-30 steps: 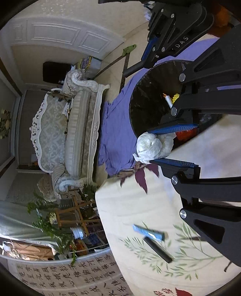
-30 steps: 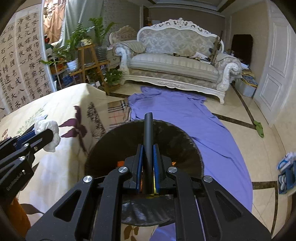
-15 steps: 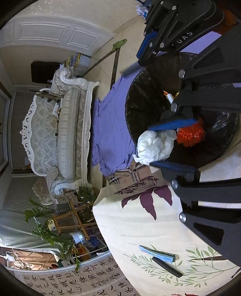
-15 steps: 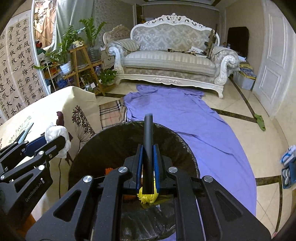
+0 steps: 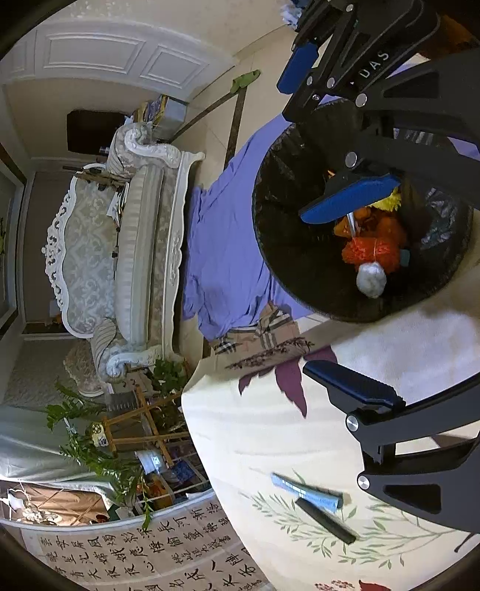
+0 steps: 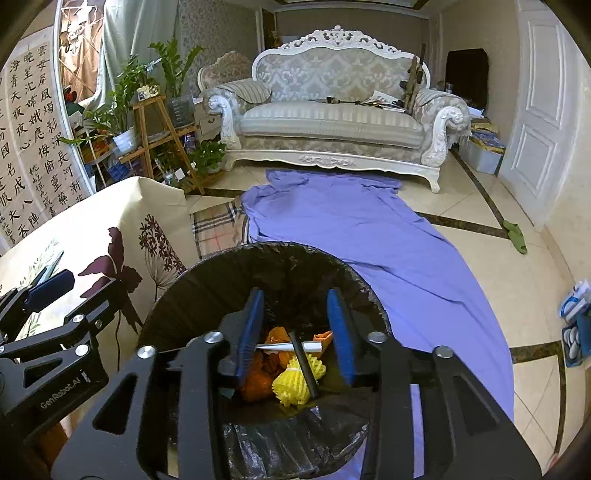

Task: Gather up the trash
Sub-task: 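Move both open tools back over the bed toward the black tube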

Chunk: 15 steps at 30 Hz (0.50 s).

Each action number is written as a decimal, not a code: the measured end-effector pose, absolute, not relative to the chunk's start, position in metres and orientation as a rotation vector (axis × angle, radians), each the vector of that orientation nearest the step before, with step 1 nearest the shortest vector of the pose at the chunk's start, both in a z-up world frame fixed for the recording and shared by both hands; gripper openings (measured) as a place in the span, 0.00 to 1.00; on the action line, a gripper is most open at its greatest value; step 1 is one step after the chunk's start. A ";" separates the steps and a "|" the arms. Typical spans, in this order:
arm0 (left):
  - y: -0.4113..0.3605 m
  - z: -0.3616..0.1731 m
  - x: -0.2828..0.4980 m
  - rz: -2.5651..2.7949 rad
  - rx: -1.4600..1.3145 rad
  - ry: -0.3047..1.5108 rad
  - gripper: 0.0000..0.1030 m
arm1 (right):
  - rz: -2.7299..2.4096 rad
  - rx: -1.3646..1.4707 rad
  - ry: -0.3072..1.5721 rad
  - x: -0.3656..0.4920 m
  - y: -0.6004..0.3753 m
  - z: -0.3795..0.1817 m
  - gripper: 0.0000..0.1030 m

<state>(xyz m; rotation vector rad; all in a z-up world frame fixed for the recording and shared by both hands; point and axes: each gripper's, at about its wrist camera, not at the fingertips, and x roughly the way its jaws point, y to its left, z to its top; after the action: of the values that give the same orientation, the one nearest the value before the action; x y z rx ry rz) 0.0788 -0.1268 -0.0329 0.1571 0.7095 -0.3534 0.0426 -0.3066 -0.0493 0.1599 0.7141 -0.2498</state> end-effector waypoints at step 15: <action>-0.033 -0.013 0.070 -0.188 0.094 0.679 0.74 | -0.105 0.108 0.717 0.056 -0.229 -0.036 0.43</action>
<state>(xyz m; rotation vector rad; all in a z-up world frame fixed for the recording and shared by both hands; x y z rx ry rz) 0.0704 -0.0333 -0.0126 0.0943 0.6788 -0.1882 0.0564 -0.2295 -0.0361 0.1075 0.7171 -0.1050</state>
